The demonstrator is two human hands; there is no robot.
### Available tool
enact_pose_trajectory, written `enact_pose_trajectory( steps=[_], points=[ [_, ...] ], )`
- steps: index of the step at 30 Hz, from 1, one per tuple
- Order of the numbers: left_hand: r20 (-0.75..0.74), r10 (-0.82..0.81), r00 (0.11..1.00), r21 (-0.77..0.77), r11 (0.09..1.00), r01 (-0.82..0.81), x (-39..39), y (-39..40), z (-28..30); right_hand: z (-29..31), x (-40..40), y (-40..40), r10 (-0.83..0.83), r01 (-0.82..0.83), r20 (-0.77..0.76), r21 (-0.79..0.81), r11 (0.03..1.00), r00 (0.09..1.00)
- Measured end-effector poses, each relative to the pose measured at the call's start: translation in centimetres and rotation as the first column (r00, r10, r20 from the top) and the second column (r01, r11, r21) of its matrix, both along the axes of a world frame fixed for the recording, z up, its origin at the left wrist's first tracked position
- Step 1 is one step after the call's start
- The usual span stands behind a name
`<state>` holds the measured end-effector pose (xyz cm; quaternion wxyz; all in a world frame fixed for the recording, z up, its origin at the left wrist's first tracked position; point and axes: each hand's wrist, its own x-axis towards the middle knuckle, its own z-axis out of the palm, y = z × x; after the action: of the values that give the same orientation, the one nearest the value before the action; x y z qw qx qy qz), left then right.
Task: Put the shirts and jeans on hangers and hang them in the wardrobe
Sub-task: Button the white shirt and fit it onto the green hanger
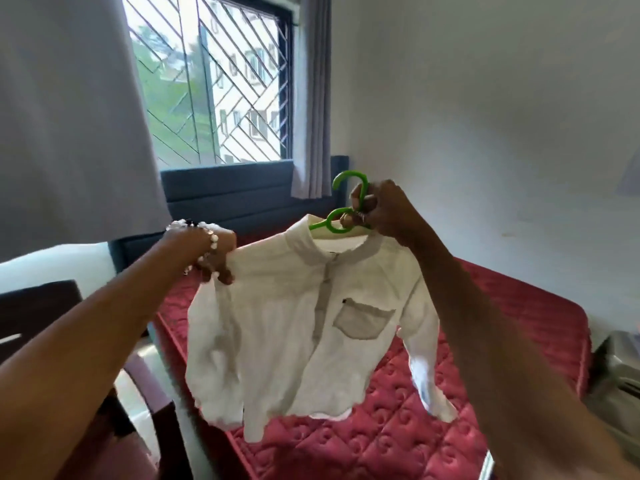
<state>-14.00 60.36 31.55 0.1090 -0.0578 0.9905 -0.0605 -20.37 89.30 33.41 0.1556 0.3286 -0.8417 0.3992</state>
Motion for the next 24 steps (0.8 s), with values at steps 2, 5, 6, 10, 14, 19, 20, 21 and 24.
enact_pose_trajectory(
  steps=[2,5,6,10,14,19,20,21,24],
  points=[
    [-0.114,-0.105,0.988,0.017,0.994,0.108,2.4,0.6,1.2,0.7,1.5,-1.5,0.022,-0.022,0.002,-0.001,1.000,1.000],
    [-0.408,-0.226,0.884,0.177,0.931,0.320,5.3,1.7,2.3,1.3,4.2,-3.3,0.032,-0.032,0.005,0.012,0.999,0.999],
    [-0.494,-0.209,0.844,0.245,0.898,0.366,6.0,1.9,2.3,1.4,5.0,-3.7,0.042,-0.042,-0.002,0.007,0.999,0.999],
    [-0.754,-0.001,0.657,0.337,0.858,0.388,9.4,2.0,0.5,1.3,8.4,-4.7,0.038,-0.039,-0.038,-0.034,0.999,0.999],
    [-0.908,0.179,0.380,0.339,0.845,0.413,13.2,3.1,-1.7,0.3,10.2,-5.9,-0.074,0.075,-0.086,0.007,0.997,0.994],
    [-0.927,0.145,0.345,0.261,0.911,0.319,15.9,3.2,-3.2,-0.4,12.0,-7.5,-0.106,0.109,-0.144,0.014,0.994,0.984],
    [-0.924,0.135,0.357,0.250,0.920,0.300,16.3,3.0,-3.4,-0.3,12.3,-7.8,-0.064,0.065,-0.123,0.005,0.998,0.990],
    [-0.923,0.131,0.362,0.242,0.930,0.279,16.7,2.8,-3.5,0.0,12.6,-8.0,-0.008,0.008,-0.081,-0.005,1.000,0.997],
    [-0.913,0.176,0.368,0.251,0.953,0.169,17.6,2.0,-2.6,0.7,12.8,-8.5,0.129,-0.129,0.045,0.004,0.992,0.991]
  ],
)
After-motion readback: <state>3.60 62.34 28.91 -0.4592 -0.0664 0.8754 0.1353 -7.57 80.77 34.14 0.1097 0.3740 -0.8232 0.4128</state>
